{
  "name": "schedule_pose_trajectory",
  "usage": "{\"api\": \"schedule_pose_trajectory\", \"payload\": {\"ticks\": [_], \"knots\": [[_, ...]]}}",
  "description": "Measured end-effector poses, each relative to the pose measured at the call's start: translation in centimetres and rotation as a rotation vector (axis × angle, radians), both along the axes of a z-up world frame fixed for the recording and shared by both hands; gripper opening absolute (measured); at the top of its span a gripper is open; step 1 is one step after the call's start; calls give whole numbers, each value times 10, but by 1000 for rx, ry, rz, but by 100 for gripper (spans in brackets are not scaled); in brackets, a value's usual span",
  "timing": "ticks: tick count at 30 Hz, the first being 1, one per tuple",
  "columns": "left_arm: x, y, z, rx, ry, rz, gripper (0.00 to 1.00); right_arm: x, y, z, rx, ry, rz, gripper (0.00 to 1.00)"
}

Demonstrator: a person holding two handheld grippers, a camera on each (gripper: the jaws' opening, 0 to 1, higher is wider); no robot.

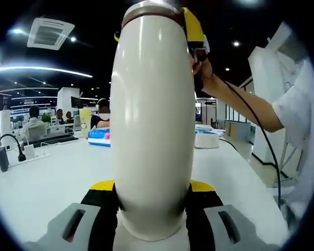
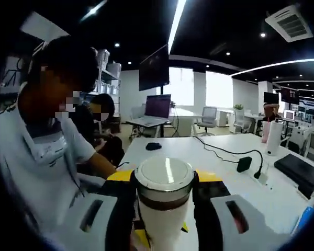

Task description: Grasp the water cup twist off the cup lid place the cup lid on the table

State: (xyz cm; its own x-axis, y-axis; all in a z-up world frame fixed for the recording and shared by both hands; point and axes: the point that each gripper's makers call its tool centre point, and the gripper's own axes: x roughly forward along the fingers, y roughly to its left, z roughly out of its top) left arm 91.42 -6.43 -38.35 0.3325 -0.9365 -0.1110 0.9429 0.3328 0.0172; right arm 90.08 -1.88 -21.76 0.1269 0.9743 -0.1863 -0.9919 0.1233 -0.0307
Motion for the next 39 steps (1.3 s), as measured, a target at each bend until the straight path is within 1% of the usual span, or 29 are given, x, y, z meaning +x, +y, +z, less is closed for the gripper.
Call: {"api": "schedule_pose_trajectory", "payload": {"ticks": [3,4,8,10,12,14,16,18,19,21,22,23,24,26,27,28,29,31,33,36,38,39], "knots": [[0,0,0,2,-1,1,51,-1,1,0,-12,7,-12,45],[0,0,0,3,-2,1,51,-2,0,0,-20,4,-20,45],[0,0,0,4,-2,-1,51,2,-2,0,-35,25,-63,46],[0,-1,0,5,-2,-1,51,3,-4,1,-48,23,-103,51],[1,-1,1,5,-2,0,51,9,-9,3,-71,1,-172,55],[0,-1,1,6,-2,0,51,8,-11,7,-68,-31,-235,59],[0,-1,1,6,-2,0,51,5,-14,7,-93,-45,-288,59],[0,-1,1,6,-1,0,51,5,-19,7,-120,-64,-392,61],[0,-1,1,6,-1,0,51,4,-20,5,-143,-76,-435,64],[0,-1,1,6,-1,1,51,5,-21,4,-151,-90,-537,68],[0,-1,1,6,-1,1,51,4,-19,6,-149,-124,-563,69],[0,-1,1,6,-1,1,51,1,-16,9,-126,-140,-584,69],[0,-1,1,7,-1,1,51,2,-17,12,-94,-131,-647,70],[0,-1,1,7,-1,1,51,4,-18,15,-53,-149,-745,69],[0,-1,1,7,-1,1,51,6,-19,9,-38,-110,-830,69],[0,-1,1,7,-1,1,51,6,-19,5,-59,-110,-854,69],[0,-1,1,7,0,2,51,6,-16,0,-97,-132,-859,69],[0,-1,1,7,0,2,51,6,-10,3,-61,-163,-901,69],[0,-1,0,7,1,2,51,4,-5,6,-50,-188,-921,70],[0,-1,0,7,1,1,51,9,-10,10,-53,-226,-1006,72],[0,-1,0,7,1,1,51,10,-11,12,-26,-230,-1042,72],[0,-1,0,7,1,2,51,10,-13,13,5,-220,-1064,72]]}}
